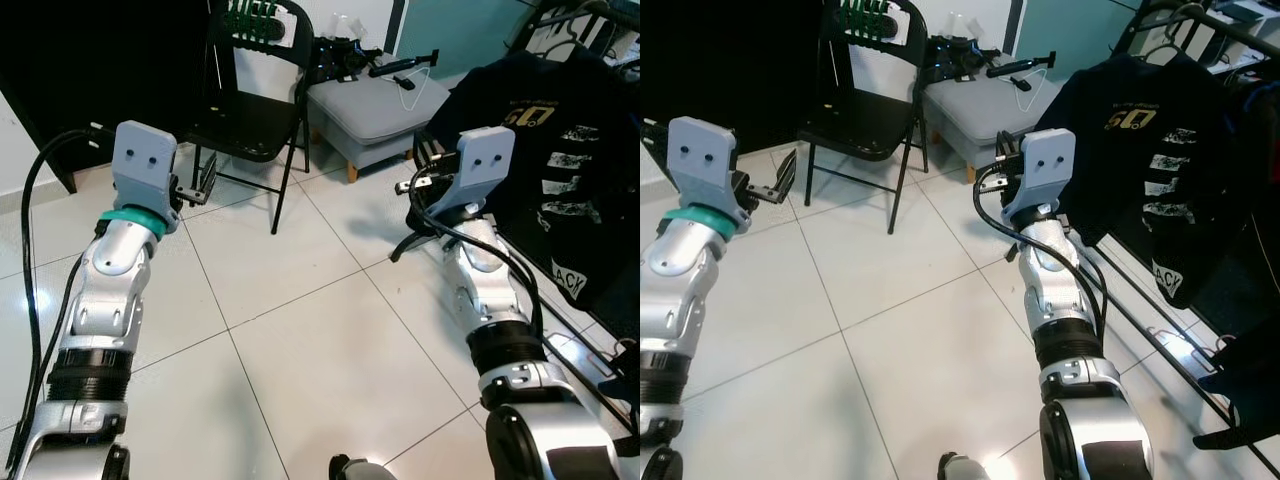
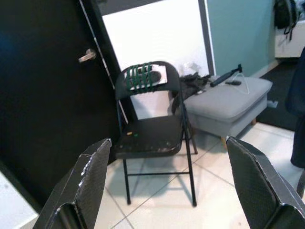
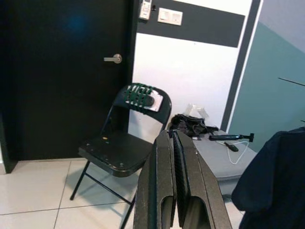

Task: Hang hanger

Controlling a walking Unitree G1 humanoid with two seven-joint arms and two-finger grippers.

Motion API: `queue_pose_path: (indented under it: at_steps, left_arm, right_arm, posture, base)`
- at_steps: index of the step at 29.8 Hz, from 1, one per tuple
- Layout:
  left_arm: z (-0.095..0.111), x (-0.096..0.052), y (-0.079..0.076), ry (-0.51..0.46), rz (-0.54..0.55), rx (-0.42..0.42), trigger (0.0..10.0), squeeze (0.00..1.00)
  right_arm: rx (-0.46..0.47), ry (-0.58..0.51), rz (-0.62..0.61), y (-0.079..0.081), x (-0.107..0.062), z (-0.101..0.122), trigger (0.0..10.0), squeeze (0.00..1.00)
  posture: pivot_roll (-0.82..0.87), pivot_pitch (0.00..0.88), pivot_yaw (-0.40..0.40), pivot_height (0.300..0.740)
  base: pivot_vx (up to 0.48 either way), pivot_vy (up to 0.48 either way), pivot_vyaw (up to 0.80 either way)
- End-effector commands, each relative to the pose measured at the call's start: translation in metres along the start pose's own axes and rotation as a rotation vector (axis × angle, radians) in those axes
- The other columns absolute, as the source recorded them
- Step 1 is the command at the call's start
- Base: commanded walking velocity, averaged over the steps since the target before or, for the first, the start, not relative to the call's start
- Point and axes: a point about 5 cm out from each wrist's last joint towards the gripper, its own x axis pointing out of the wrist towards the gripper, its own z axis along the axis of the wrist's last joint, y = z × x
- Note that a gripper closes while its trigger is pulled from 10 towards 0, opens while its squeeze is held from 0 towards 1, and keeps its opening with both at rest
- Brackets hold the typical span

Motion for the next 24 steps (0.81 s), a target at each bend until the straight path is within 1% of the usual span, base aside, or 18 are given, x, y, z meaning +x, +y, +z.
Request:
queue_pose_path:
  at_steps: [1,6,8,12,15,18,20,23,24]
  left_arm:
    - [-0.002,-0.003,0.004,0.013,0.008,0.004,10.0,0.0]
    - [-0.004,-0.007,0.01,0.021,0.035,0.005,10.0,0.0]
    - [-0.004,-0.007,0.01,0.021,0.035,0.005,10.0,0.0]
    - [-0.002,-0.005,0.013,0.016,0.047,0.012,10.0,0.0]
    - [0.0,0.0,0.016,0.007,0.068,0.011,10.0,0.0]
    - [0.0,-0.001,0.015,0.007,0.064,0.009,10.0,0.0]
    - [-0.002,-0.002,0.011,0.014,0.047,0.007,10.0,0.0]
    - [-0.002,-0.002,0.011,0.014,0.047,0.007,10.0,0.0]
    - [-0.003,-0.002,0.009,0.018,0.038,0.004,10.0,0.0]
  right_arm:
    - [0.003,0.004,0.01,0.003,0.001,-0.001,10.0,0.0]
    - [0.01,-0.002,0.024,0.006,0.006,0.002,10.0,0.0]
    - [0.01,-0.002,0.024,0.006,0.006,0.002,10.0,0.0]
    - [0.009,-0.002,0.023,0.005,0.008,0.002,10.0,0.0]
    - [0.002,-0.005,0.015,0.002,0.012,0.005,10.0,0.0]
    - [-0.004,-0.013,0.011,0.0,0.012,0.006,10.0,0.0]
    - [-0.008,-0.016,-0.004,-0.003,0.007,0.005,10.0,0.0]
    - [-0.008,-0.016,-0.004,-0.003,0.007,0.005,10.0,0.0]
    - [-0.008,-0.008,-0.013,-0.004,0.003,0.002,10.0,0.0]
  posture:
    - [0.07,0.0,-0.019,0.74]
    - [0.08,0.0,-0.025,0.74]
    - [0.08,0.0,-0.025,0.74]
    - [0.09,0.0,-0.028,0.74]
    - [0.08,0.0,-0.029,0.74]
    - [0.07,0.0,-0.022,0.74]
    - [0.06,0.0,-0.006,0.74]
    - [0.06,0.0,-0.006,0.74]
    - [0.05,0.0,0.0,0.74]
  base:
    - [0.0,0.0,0.0]
    - [0.0,0.0,0.0]
    - [0.0,0.0,0.0]
    - [0.0,0.0,0.0]
    - [0.0,0.0,0.0]
    - [0.0,0.0,0.0]
    - [0.0,0.0,0.0]
    - [0.0,0.0,0.0]
    - [0.0,0.0,0.0]
